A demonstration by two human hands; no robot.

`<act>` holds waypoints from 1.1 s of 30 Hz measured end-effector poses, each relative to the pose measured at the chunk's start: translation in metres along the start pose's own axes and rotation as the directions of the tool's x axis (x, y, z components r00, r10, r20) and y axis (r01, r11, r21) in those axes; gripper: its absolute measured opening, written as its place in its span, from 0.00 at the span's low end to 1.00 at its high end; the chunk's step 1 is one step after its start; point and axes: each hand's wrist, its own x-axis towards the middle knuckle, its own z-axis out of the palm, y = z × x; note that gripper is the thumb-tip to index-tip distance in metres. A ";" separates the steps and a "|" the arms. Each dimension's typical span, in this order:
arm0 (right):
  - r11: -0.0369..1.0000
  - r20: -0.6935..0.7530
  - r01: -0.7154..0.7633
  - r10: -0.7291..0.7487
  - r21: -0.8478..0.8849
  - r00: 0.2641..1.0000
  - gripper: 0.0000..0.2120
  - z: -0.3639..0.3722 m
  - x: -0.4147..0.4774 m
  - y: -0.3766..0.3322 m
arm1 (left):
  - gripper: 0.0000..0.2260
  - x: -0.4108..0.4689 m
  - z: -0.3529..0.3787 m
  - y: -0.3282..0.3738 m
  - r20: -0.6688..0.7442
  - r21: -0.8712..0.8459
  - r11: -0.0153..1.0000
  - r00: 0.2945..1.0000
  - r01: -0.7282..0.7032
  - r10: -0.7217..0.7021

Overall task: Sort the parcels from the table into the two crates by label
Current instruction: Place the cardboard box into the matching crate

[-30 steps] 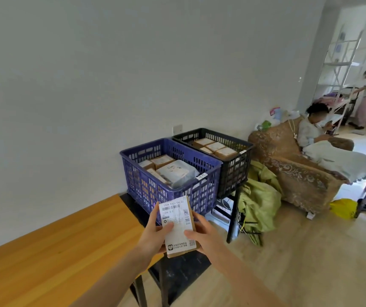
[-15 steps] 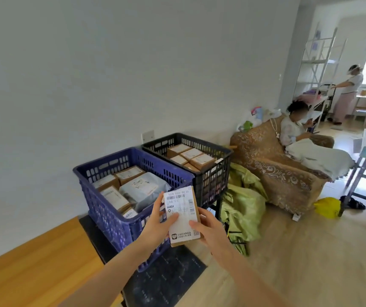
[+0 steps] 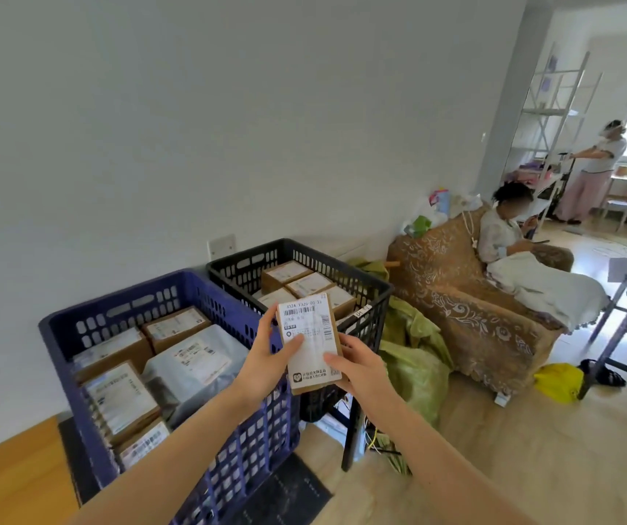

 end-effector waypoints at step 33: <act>0.980 0.227 0.058 -0.014 -0.189 0.974 0.25 -0.121 0.322 -0.022 | 0.12 0.215 0.092 -0.034 -0.586 0.273 0.891 0.798 0.362 -0.144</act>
